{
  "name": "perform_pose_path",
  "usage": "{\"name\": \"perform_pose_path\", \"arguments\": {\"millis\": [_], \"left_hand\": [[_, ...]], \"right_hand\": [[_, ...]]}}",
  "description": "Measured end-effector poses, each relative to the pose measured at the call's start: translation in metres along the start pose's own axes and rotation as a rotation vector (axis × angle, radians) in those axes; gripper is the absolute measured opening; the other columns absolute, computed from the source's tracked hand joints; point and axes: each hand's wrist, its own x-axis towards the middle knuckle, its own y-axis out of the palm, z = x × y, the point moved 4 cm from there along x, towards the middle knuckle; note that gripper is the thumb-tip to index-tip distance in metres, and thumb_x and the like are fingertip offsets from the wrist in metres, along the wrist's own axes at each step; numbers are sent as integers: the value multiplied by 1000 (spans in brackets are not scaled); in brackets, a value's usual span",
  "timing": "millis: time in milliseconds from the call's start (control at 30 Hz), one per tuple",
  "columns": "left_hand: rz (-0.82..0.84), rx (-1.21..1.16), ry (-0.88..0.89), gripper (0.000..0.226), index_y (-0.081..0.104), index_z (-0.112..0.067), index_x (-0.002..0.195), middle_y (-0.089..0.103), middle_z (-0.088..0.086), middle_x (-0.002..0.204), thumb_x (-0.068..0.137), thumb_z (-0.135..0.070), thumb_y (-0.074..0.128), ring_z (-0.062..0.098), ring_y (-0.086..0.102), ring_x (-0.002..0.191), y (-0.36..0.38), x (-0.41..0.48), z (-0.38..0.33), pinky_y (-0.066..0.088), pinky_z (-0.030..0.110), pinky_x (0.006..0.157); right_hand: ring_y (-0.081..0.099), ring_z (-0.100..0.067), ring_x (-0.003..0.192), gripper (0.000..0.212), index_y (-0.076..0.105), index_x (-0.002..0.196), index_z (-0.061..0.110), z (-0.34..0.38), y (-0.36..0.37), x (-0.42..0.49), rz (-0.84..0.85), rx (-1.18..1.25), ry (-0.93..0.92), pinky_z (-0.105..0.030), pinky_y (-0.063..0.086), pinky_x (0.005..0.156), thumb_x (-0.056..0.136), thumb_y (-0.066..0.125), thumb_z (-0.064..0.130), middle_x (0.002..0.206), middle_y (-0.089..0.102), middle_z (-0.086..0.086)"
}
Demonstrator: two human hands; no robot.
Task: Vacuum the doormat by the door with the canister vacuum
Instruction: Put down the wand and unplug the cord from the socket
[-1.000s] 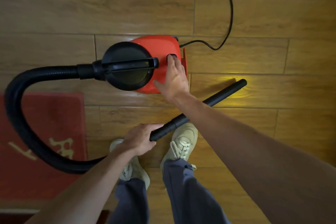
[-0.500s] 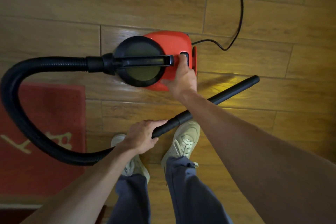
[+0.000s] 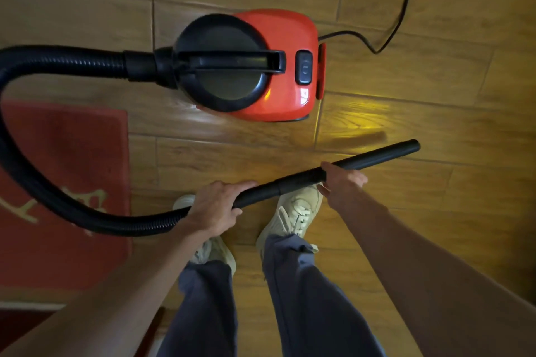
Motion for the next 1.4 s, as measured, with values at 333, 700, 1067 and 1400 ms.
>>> {"name": "perform_pose_path", "arguments": {"millis": [333,700,1067,1400], "left_hand": [[-55,-10,-18,61,41,-40,146,64,-2,127,93,-23,65,22,60,111,13,32,11,49,35,81],[-158,213,-23,57,41,-31,145,60,6,131,94,-17,61,29,55,116,42,86,25,49,42,88],[-92,159,-59,57,48,-13,135,52,11,130,85,-24,72,32,53,118,3,40,5,48,42,89],[-93,268,-101,80,33,-15,144,50,12,135,81,-43,74,34,49,124,-59,-108,-9,40,48,102]], "right_hand": [[60,-16,73,24,58,112,9,-2,23,42,240,38,120,-32,56,59,92,68,19,107,61,-12],[55,-12,62,31,56,112,14,8,45,79,218,-185,-60,-29,38,49,89,71,27,84,58,-4],[50,-30,128,67,41,147,18,-1,24,-11,341,-1243,-913,-30,43,96,88,70,33,139,54,-10],[30,-32,141,84,22,155,26,-22,-17,-167,441,-1461,-1146,-49,38,109,87,69,41,154,33,-6]]}}
